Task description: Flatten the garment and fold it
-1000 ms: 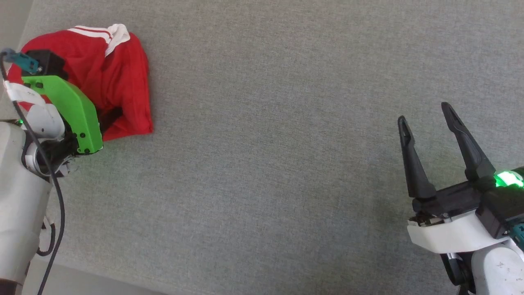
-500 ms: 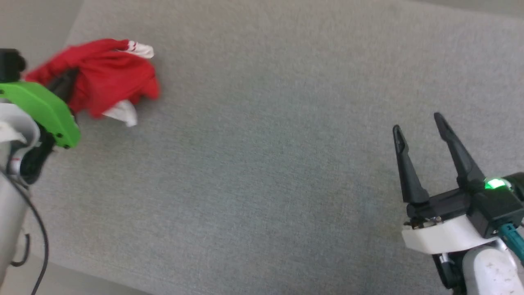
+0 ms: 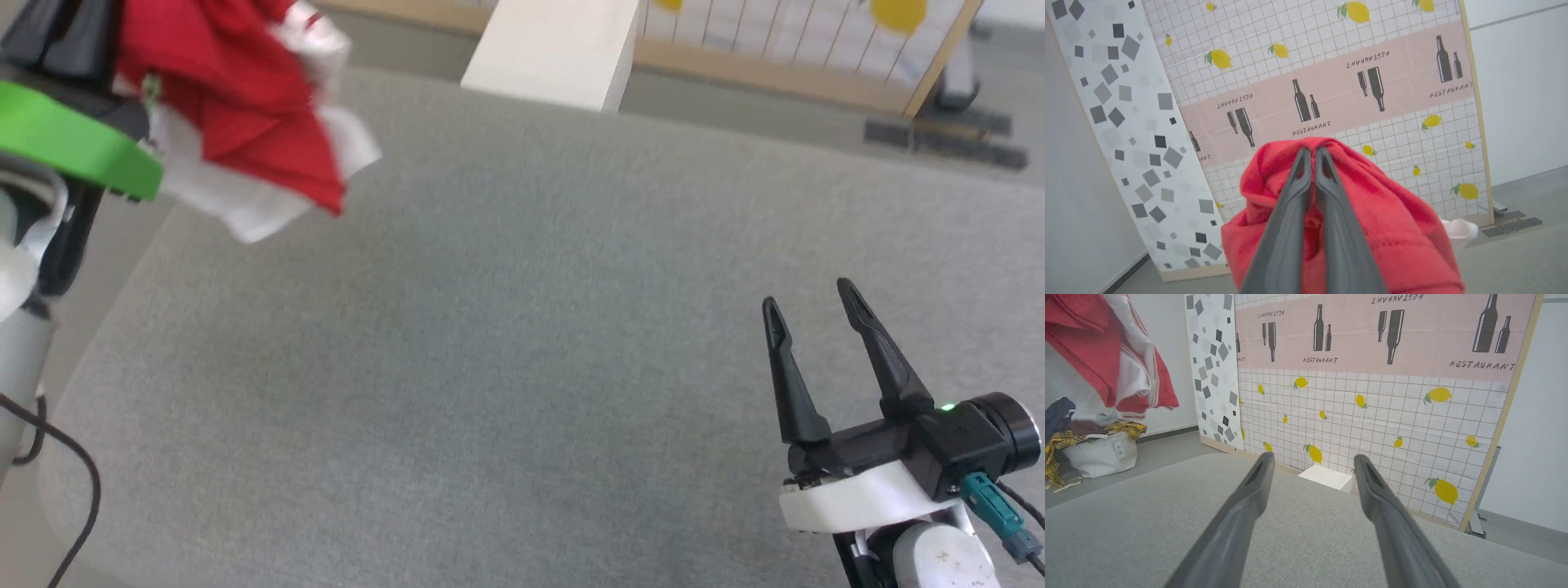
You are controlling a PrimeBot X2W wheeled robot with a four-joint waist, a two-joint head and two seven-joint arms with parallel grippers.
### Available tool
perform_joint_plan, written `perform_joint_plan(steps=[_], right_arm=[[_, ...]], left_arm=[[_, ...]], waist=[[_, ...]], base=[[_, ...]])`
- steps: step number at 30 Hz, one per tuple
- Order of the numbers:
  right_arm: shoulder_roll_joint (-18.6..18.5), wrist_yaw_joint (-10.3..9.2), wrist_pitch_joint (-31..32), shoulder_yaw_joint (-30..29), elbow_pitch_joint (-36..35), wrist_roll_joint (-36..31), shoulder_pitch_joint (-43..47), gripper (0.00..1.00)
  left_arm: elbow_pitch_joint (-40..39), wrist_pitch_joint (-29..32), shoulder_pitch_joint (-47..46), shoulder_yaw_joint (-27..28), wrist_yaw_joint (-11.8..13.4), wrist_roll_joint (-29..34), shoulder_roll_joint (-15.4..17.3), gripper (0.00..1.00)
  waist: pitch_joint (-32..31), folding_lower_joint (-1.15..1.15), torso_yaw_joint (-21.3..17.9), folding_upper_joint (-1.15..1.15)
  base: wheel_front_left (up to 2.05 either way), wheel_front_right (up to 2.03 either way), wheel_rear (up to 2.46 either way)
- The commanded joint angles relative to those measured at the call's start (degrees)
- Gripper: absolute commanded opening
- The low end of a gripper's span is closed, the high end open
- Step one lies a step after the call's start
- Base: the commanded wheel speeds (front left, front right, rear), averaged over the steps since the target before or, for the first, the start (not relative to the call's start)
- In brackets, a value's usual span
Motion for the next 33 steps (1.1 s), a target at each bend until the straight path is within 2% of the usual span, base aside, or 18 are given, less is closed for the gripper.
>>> perform_joint_plan(steps=[1, 7, 11, 15, 21, 25, 26, 27, 30, 33], right_arm=[[0.07, -0.09, -0.56, -0.14, 0.32, 0.43, 0.84, 1.00], [0.13, -0.09, -0.90, -0.29, 0.56, 2.08, 1.34, 1.00], [0.14, -0.09, -1.02, -0.44, 0.53, 2.41, 1.20, 1.00], [0.14, -0.09, -1.10, -0.90, 0.36, 2.48, 0.78, 1.00], [0.14, -0.09, -1.17, -1.95, 0.24, 2.40, 0.42, 1.00], [0.14, -0.09, -1.22, -2.39, -0.09, 2.03, 0.66, 1.00], [0.14, -0.09, -1.23, -2.48, -0.11, 1.86, 0.85, 1.00], [0.14, -0.09, -1.24, -2.54, -0.09, 1.71, 1.00, 1.00], [0.14, -0.09, -1.25, -2.70, 0.30, 1.18, 1.38, 1.00], [0.15, -0.09, -1.26, -3.03, 1.40, 0.82, 1.83, 1.00]], left_arm=[[-2.06, 0.10, -1.53, -0.19, 0.92, 0.46, -0.95, 0.00], [-9.45, 4.24, -2.04, -3.35, 3.34, 1.13, -4.52, 0.00], [-12.64, 5.21, -0.54, -7.16, 4.91, 2.03, -8.91, 0.00], [-11.89, 4.26, 2.25, -12.37, 5.71, 4.08, -13.61, 0.00], [-2.88, 1.63, 9.63, -21.05, 3.94, 3.78, -21.66, 0.00], [5.83, 0.24, 14.28, -26.48, 0.94, 2.62, -26.78, 0.00], [8.43, 1.19, 15.31, -28.66, -0.12, 2.32, -27.93, 0.42], [10.45, 2.04, 15.79, -30.38, -0.68, 2.49, -28.62, 1.00], [15.43, 2.01, 16.61, -34.15, -1.63, 3.29, -30.88, 1.00], [17.74, 0.24, 16.79, -35.51, -2.11, 3.22, -32.14, 1.00]], waist=[[-3.86, 0.00, -2.31, 0.00], [-4.91, 0.00, -6.90, 0.00], [-4.36, 0.00, -10.75, 0.00], [-3.25, 0.00, -14.91, 0.00], [-1.19, 0.00, -19.92, 0.00], [-0.04, 0.00, -21.28, 0.00], [0.12, 0.00, -21.37, 0.00], [0.23, 0.00, -21.36, 0.00], [0.25, 0.00, -20.90, 0.00], [-0.59, 0.00, -19.64, 0.00]], base=[[0.00, 0.00, 0.00], [0.00, 0.00, 0.00], [0.00, 0.00, 0.00], [0.00, 0.00, 0.00], [0.00, 0.00, 0.00], [0.00, 0.00, 0.00], [0.00, 0.00, 0.00], [0.00, 0.00, 0.00], [0.00, 0.00, 0.00], [0.00, 0.00, 0.00]])
